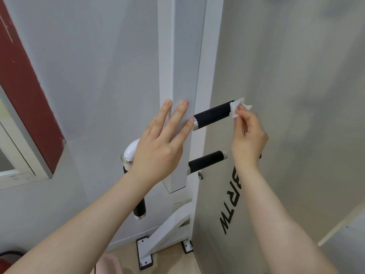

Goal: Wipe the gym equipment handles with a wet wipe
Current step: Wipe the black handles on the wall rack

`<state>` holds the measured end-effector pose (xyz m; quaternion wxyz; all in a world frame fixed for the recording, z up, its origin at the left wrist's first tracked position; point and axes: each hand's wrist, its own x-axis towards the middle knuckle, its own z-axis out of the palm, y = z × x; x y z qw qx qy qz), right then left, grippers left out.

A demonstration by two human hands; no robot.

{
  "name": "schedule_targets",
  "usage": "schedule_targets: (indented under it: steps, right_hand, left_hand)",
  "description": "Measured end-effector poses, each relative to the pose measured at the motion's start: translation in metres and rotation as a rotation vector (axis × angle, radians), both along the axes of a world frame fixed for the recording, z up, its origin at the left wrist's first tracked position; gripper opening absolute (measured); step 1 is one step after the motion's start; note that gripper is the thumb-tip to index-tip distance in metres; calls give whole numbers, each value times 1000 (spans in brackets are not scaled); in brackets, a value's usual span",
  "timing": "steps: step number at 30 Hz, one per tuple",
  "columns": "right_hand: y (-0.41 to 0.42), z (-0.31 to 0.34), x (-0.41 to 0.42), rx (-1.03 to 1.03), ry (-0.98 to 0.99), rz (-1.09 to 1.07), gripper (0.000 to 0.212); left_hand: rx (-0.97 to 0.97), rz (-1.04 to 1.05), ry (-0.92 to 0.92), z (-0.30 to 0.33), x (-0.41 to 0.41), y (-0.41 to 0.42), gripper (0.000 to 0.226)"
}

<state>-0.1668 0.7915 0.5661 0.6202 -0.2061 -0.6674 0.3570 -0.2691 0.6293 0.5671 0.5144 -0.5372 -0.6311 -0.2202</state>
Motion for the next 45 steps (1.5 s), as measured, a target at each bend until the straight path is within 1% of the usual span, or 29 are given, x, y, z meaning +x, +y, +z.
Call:
schedule_targets:
  steps: [1,4,5,7,9,11,14,15,16,18,19,21,23,25,26,28,30,31,33,34,35,36,39,40,42,43,44,45]
  right_hand:
    - [1,3,-4,77,-63,-14,19]
    - [-3,3,-14,528,-333,37,26]
    - [2,8,-14,601,-389,42,26]
    - [20,25,-10,584,-454,-34,26]
    - [35,38,-8,558,-511,-148,22]
    - [34,44,-14,576,-593,-170,20]
    - [28,50,-16,687,-704,41,28]
    - [34,55,-13,658,-742,106,29]
    - [42,62,-10,566,-778,143,30]
    - [53,72,-6,392,-818,111,31]
    - [52,72,-8,375,-837,67,31]
    - [36,71,-16,460,-861,36,31]
    - [20,68,-22,564,-913,110,32]
    - [21,74,-18,553,-978,190,37]
    - [25,81,-14,512,-980,195,40]
    - [30,87,-6,426,-944,123,42]
    - [18,85,-9,426,-924,108,43]
    - [7,83,-13,478,-918,154,42]
    - [-11,70,-19,624,-872,333,36]
    - [-13,65,-19,653,-843,414,34]
    - [-9,62,-17,666,-808,433,34]
    - [-2,60,-15,669,-767,370,37]
    - [10,45,-10,556,-600,-11,40]
    - [5,38,-13,549,-547,-78,39]
    - [-18,22,-22,692,-469,-40,38]
    - [-24,13,-23,787,-451,9,37]
    - [-22,8,-22,866,-448,12,37]
    - [-13,8,-20,875,-460,-30,39]
  left_hand:
    - [-2,0,2,0,0,0,54]
    - [-3,-10,9,-1,-1,0,53]
    - [-2,-9,10,-1,-1,0,53]
    - [-5,-6,10,-1,-1,0,51]
    - [-5,-9,13,0,-2,0,51]
    - [-3,-20,19,1,-3,-1,50]
    - [-16,-45,15,2,-5,-3,49]
    - [-24,-47,10,1,-5,-4,49]
    - [-29,-47,8,1,-5,-3,49]
    - [-34,-43,8,0,-5,-2,50]
    - [-32,-39,7,0,-4,-2,50]
    - [-22,-28,6,-1,-3,-1,51]
    - [-8,-26,14,-1,-3,-2,50]
    - [-1,-35,14,-1,-2,-3,50]
    - [-3,-44,11,-1,-2,-2,49]
    - [-14,-60,-4,-1,-1,-1,52]
    - [-25,-57,-19,-1,-1,0,60]
    - [-31,-51,-25,-1,-1,0,65]
    - [-42,-52,-32,-1,-1,-1,68]
    - [-43,-59,-35,-1,-1,-2,67]
    - [-42,-66,-38,-1,-2,-3,65]
    - [-43,-71,-42,0,-2,-3,63]
    - [-60,-67,-50,1,-3,-1,55]
    - [-59,-66,-52,0,-2,-1,54]
    - [-50,-80,-54,-1,-1,-1,52]
    - [-49,-98,-59,-1,-1,-2,51]
    - [-50,-115,-69,-2,-1,-2,51]
    - [-50,-124,-82,-1,-1,-3,52]
